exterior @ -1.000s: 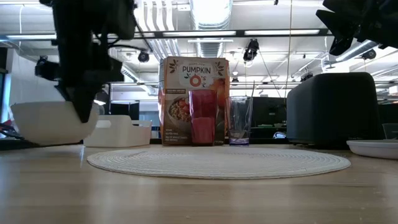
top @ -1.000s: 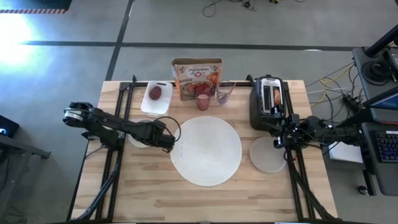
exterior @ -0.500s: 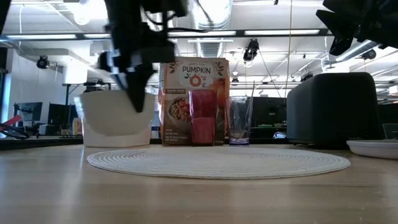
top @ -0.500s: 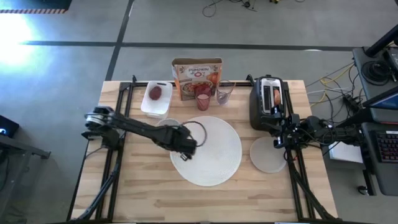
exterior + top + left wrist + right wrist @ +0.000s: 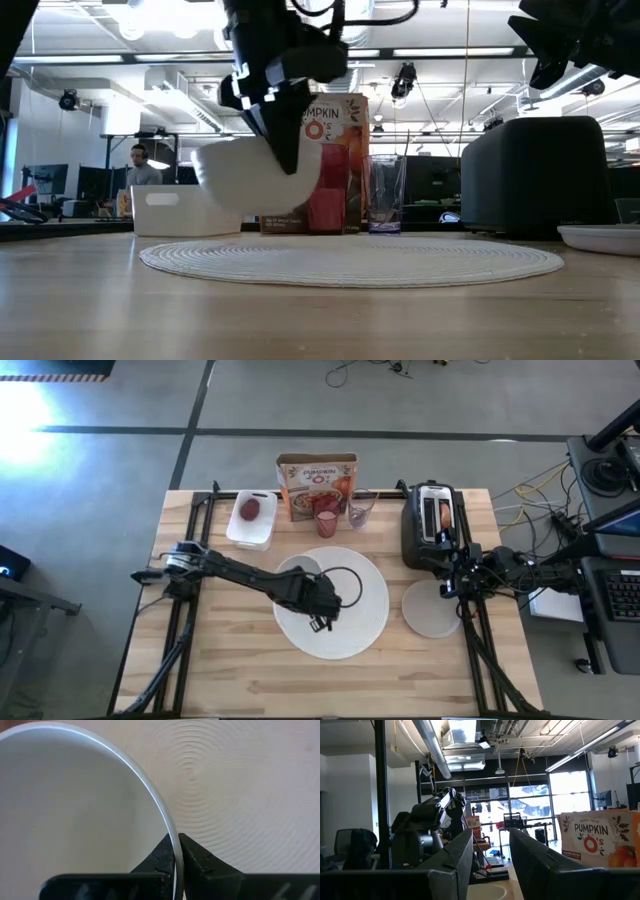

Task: Arrange a breakfast setting
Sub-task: Put the white bowl on the white placemat

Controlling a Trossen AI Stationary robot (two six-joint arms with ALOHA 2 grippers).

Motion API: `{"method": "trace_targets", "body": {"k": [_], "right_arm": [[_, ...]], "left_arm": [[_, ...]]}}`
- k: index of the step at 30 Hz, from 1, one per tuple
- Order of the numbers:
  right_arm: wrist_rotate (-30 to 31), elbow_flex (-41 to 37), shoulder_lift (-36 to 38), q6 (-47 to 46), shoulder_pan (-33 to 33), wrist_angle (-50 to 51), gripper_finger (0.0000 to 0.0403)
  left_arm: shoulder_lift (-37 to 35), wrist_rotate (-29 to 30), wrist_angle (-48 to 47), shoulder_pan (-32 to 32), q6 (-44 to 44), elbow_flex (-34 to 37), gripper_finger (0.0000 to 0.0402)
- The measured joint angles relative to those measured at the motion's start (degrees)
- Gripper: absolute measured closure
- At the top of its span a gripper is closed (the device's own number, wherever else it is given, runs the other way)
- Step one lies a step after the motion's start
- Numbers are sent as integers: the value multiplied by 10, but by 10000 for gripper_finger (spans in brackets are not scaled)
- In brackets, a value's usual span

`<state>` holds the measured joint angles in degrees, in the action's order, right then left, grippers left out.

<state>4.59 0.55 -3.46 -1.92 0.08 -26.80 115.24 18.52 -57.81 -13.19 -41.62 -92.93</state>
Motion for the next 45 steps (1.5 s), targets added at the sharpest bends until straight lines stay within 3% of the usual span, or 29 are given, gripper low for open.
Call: {"method": "trace_targets", "body": {"k": [14,29,36,45], "right_arm": [[0,0,0,0,0,0,284],[0,0,0,0,0,0,284],[0,0,0,0,0,0,284],[0,0,0,0,0,1,284]], "left_arm": [[92,-55,-13,-31,2,-86,401],[98,-57,-58,-38,-53,-97,400],[99,-62,-14,-49,-21,-103,376],[99,-61,-28,-52,-30,-105,331]]}}
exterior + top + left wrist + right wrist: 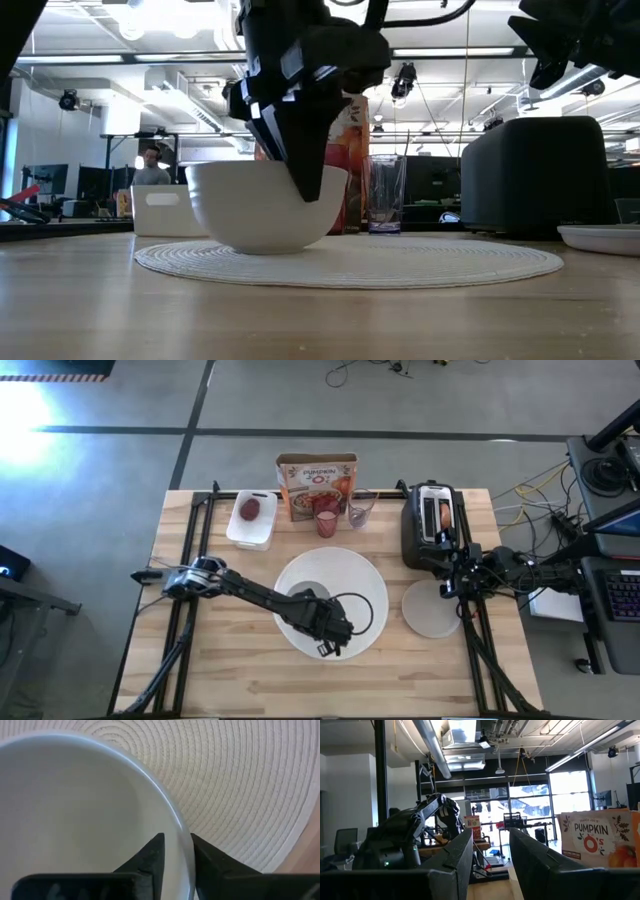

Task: Arrange a breakfast setting
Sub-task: Put the white bowl on the white placemat, then put the white and gray plate on the white placemat to the right of the white bowl

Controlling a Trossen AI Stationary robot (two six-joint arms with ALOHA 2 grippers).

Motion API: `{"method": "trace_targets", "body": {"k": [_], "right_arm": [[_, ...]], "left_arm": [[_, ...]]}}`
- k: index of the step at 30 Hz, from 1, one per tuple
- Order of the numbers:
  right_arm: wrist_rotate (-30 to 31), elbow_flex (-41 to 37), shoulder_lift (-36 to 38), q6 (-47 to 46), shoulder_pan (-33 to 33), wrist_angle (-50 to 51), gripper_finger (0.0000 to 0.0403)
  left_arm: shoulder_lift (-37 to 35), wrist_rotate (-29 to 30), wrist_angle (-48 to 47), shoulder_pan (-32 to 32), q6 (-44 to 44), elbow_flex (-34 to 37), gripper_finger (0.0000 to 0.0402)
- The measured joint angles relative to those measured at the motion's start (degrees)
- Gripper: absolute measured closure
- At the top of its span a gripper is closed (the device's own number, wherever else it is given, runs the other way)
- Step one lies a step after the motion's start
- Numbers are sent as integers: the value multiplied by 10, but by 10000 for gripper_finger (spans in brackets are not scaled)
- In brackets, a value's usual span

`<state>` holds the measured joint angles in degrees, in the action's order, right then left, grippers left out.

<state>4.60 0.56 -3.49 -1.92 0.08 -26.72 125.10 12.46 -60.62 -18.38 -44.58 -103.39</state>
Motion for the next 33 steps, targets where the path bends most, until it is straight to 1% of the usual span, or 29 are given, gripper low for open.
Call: {"method": "trace_targets", "body": {"k": [3,5,9,12,18,20,23,26,29,31,33], "right_arm": [[0,0,0,0,0,0,284],[0,0,0,0,0,0,284],[0,0,0,0,0,0,284],[0,0,0,0,0,0,284],[0,0,0,0,0,0,284],[0,0,0,0,0,0,284],[0,0,0,0,0,0,284],[0,0,0,0,0,0,284],[0,0,0,0,0,0,284],[0,0,0,0,0,0,284],[0,0,0,0,0,2,284]], "left_arm": [[-1,6,-4,-1,-2,0,313],[-2,25,-6,-2,0,-3,302],[-3,76,-31,-11,6,-31,282],[-4,98,-61,-21,6,-52,271],[-3,179,-138,-59,23,-90,272],[-4,192,-167,-73,30,-111,275],[-4,204,-240,-92,30,-145,280],[-9,239,-298,-113,-1,-165,283],[-40,258,-285,-135,-14,-139,283],[-66,266,-293,-146,-56,-112,283],[-98,273,-294,-154,-100,-67,283]]}}
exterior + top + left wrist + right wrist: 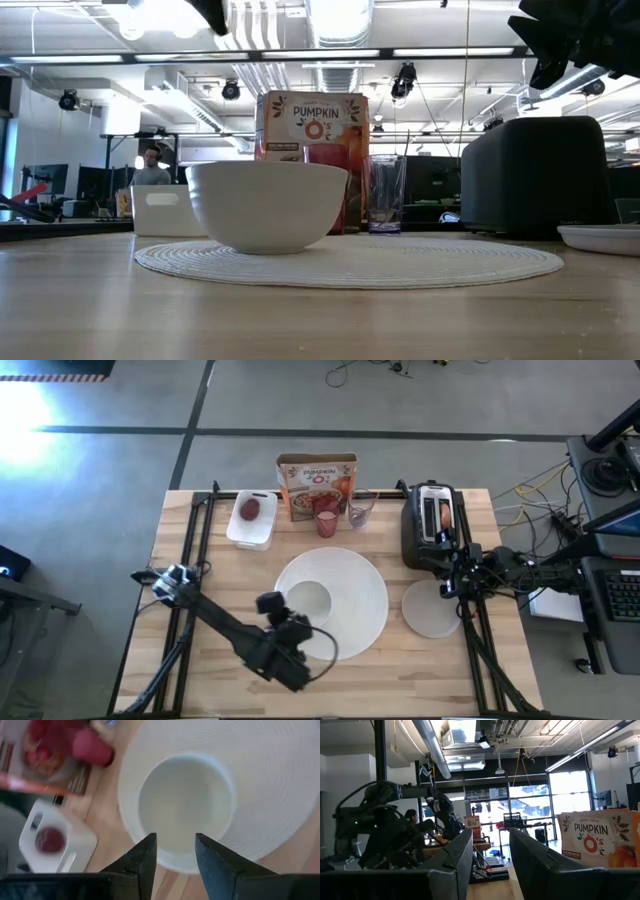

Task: Arrange a breakfast setting
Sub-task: Put the white and gray plate on the white placemat to the right of the white bowl

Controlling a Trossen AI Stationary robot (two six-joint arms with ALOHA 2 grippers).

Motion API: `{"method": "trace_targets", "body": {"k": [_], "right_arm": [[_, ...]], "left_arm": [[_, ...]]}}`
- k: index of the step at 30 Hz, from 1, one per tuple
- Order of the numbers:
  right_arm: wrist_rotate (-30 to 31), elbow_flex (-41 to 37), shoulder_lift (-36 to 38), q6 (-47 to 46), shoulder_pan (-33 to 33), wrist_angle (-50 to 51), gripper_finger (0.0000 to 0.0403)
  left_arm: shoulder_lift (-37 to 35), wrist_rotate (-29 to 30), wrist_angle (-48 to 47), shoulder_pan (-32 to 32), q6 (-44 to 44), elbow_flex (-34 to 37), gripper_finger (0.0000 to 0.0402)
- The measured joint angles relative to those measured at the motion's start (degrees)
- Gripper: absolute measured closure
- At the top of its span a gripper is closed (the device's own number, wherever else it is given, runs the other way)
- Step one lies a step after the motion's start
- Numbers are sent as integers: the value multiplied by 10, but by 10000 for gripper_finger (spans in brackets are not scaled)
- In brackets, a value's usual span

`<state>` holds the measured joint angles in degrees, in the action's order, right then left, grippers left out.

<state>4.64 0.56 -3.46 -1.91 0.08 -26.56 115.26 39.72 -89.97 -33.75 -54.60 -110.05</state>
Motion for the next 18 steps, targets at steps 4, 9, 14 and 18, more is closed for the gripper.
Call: {"method": "trace_targets", "body": {"k": [4,9,14,18], "right_arm": [[0,0,0,0,0,4,284],[0,0,0,0,0,6,284],[-1,0,0,0,0,8,284],[0,0,0,0,0,9,284]], "left_arm": [[-74,4,3,-7,-105,101,283],[-167,9,47,-7,-184,236,284],[-256,0,206,-7,-143,356,284],[-315,-21,377,-7,-40,435,284]]}}
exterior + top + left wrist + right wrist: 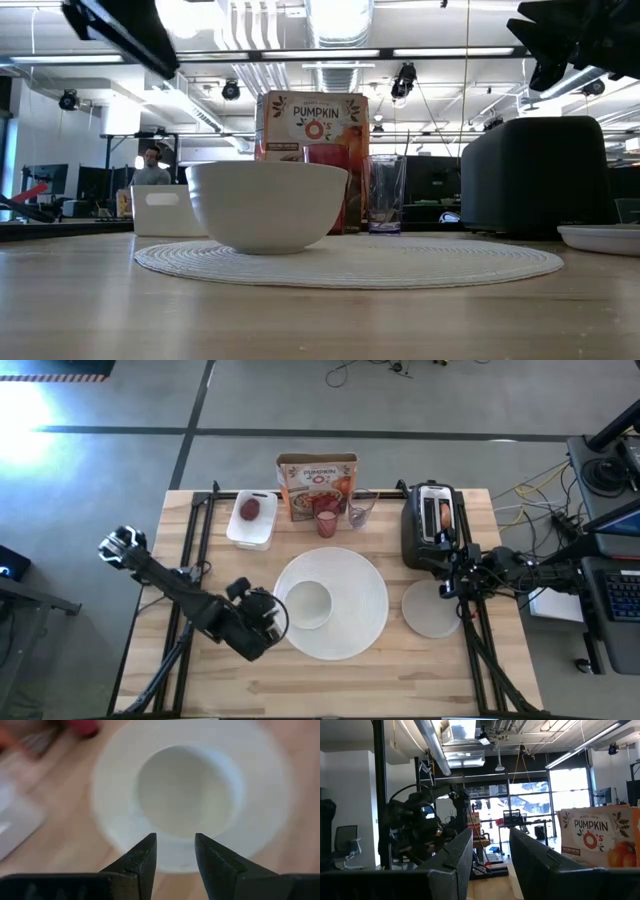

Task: Arrange a breakfast setting
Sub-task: Put the white and gray plate on the white placemat to the right of the white bowl

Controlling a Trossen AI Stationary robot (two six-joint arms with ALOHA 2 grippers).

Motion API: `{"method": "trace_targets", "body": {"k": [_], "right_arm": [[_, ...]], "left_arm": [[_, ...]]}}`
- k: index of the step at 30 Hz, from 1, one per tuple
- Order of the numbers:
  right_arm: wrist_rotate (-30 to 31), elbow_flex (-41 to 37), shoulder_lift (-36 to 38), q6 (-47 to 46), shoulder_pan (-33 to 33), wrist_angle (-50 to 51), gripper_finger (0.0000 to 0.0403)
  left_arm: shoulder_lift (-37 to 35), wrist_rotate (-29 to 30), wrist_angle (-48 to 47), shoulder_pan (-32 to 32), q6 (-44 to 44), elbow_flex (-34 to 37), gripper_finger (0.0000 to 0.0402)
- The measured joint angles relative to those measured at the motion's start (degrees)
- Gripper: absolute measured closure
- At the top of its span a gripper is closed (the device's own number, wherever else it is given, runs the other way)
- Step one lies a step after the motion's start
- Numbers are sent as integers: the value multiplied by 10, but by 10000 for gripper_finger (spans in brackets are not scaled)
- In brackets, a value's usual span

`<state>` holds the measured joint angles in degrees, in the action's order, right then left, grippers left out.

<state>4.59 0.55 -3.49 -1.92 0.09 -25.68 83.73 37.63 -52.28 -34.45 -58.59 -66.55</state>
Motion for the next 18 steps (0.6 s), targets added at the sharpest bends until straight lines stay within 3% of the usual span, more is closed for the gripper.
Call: {"method": "trace_targets", "body": {"k": [5,8,14,18], "right_arm": [[0,0,0,0,0,0,284],[0,0,0,1,0,0,284],[0,0,0,-45,0,-3,284],[0,0,0,-103,0,-1,284]], "left_arm": [[-42,-5,190,0,145,71,284],[-51,32,260,0,187,97,284],[-40,128,273,1,177,108,284],[-26,111,290,1,175,108,284]]}}
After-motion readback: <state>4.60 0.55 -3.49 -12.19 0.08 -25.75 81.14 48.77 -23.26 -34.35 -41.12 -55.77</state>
